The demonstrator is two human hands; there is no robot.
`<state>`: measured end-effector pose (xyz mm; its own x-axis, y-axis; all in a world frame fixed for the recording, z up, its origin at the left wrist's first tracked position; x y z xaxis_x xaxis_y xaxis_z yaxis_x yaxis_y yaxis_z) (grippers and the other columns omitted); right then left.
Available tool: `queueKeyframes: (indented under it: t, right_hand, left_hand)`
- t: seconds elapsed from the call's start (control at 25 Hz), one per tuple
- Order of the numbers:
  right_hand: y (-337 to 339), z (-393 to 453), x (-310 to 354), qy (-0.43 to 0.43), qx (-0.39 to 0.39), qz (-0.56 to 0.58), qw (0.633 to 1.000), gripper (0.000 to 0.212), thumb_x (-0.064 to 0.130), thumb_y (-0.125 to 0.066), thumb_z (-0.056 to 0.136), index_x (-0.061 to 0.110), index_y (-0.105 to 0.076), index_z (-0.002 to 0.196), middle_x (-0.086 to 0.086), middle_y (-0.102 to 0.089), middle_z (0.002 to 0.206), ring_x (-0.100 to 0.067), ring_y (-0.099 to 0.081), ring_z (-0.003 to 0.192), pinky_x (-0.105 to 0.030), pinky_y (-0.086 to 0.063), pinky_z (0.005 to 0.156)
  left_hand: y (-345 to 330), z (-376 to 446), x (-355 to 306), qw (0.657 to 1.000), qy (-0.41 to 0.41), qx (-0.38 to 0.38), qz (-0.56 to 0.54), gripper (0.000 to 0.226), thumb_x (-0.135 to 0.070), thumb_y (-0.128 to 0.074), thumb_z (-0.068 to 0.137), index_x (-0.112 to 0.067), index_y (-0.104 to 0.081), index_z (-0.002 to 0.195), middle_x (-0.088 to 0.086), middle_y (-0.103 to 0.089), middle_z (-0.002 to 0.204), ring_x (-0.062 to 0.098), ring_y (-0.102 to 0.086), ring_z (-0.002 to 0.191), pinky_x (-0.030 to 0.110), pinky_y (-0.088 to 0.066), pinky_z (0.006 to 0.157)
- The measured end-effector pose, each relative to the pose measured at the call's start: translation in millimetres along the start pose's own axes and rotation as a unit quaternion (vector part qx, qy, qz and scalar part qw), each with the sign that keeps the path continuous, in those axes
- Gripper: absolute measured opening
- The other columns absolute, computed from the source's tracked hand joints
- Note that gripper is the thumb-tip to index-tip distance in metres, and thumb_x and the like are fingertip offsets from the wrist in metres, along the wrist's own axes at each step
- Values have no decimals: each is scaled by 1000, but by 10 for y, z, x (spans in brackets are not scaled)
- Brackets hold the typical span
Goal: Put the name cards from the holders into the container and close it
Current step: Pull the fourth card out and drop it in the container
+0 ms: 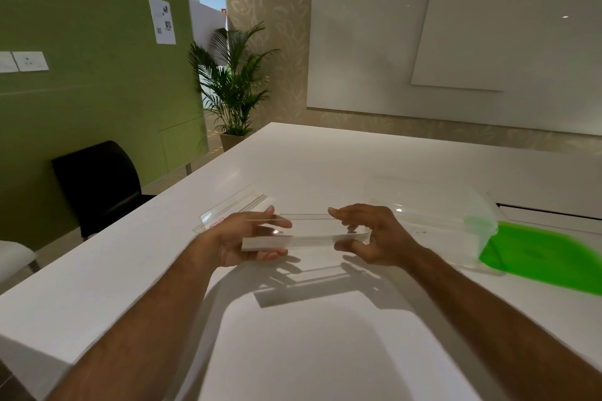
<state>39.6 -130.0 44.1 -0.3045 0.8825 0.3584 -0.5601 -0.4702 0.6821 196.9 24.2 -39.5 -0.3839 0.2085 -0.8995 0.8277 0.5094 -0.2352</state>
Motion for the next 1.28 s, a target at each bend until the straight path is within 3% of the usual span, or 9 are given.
queueKeyframes:
  t: [0.16, 0.24, 0.36, 0.48, 0.6, 0.72, 0.96, 1.08, 1.28]
  right_hand:
    - [139, -23, -149, -64, -1, 56, 996, 44, 18, -86, 71, 9, -73, 113, -4, -75, 108, 0, -70, 84, -12, -52, 75]
    - [192, -36, -223, -93, 1, 69, 993, 38, 18, -83, 75, 9, -74, 111, -2, -74, 106, 7, -69, 85, -10, -51, 73]
    - [290, -60, -305, -121, -10, 90, 989, 34, 17, -80, 78, 12, -74, 111, -2, -76, 102, -1, -71, 86, -14, -53, 72]
    - [387, -89, -355, -135, -14, 91, 987, 33, 19, -79, 79, 14, -74, 111, 1, -76, 101, -8, -72, 87, -20, -56, 74]
    - [503, -133, -412, -152, -16, 97, 983, 31, 16, -79, 79, 12, -75, 109, 3, -76, 101, -11, -72, 88, -24, -58, 76]
    - [690, -177, -456, -163, -22, 91, 982, 29, 13, -79, 78, 10, -75, 107, 4, -75, 100, -12, -72, 86, -23, -58, 75]
    - [1196, -287, -605, -192, -44, 66, 978, 30, 13, -80, 77, 12, -75, 107, 1, -75, 99, -2, -70, 81, -18, -57, 72]
    - [1418, -353, -713, -207, -50, 48, 976, 32, 13, -79, 76, 7, -74, 107, -4, -75, 103, 0, -70, 83, -18, -57, 75]
    - [1719, -450, -817, -213, -48, 12, 976, 36, 19, -80, 73, 14, -73, 108, -1, -74, 102, 7, -67, 83, -11, -53, 78]
  left_hand:
    - [71, 87, 3, 994, -7, -53, -91, 54, -55, -57, 90, -7, -76, 104, 23, -73, 110, 42, -72, 92, 48, -63, 70]
    - [30, 114, -13, 992, -20, -70, -99, 48, -57, -52, 94, -17, -76, 105, 19, -75, 107, 43, -73, 89, 45, -64, 65]
    - [-85, 157, -47, 990, -49, -75, -105, 51, -62, -48, 93, -20, -65, 115, 14, -77, 102, 40, -74, 82, 39, -61, 55]
    - [-148, 206, -174, 980, -121, -94, -129, 62, -64, -41, 94, -15, -67, 121, 17, -74, 111, 37, -74, 94, 42, -61, 63]
    - [-267, 237, -300, 965, -188, -93, -159, 67, -66, -37, 93, -13, -74, 111, 16, -73, 113, 37, -69, 107, 49, -60, 75]
    - [-456, 261, -446, 955, -266, -79, -101, 62, -69, -51, 85, -14, -76, 101, 9, -74, 107, 30, -68, 106, 47, -59, 82]
    - [-820, 278, -822, 906, -412, -65, 73, 44, -42, -80, 67, -13, -72, 99, -2, -73, 104, 19, -66, 99, 29, -56, 77]
    - [-1034, 375, -939, 891, -421, -48, 163, 46, -40, -87, 63, -22, -69, 101, -5, -74, 102, 15, -69, 101, 26, -59, 78]
    - [-1386, 627, -1146, 862, -410, -42, 295, 47, -44, -90, 61, -30, -69, 100, -11, -73, 100, 5, -69, 95, 18, -56, 78]
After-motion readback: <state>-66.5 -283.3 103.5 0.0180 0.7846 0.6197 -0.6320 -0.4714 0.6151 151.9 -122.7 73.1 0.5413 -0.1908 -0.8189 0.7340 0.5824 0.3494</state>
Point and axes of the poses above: each hand's wrist, its own z-axis towards the middle knuckle, its own y-axis out of the back of the hand, x = y × z, the point moved 9 cm from there along z, towards the middle knuckle
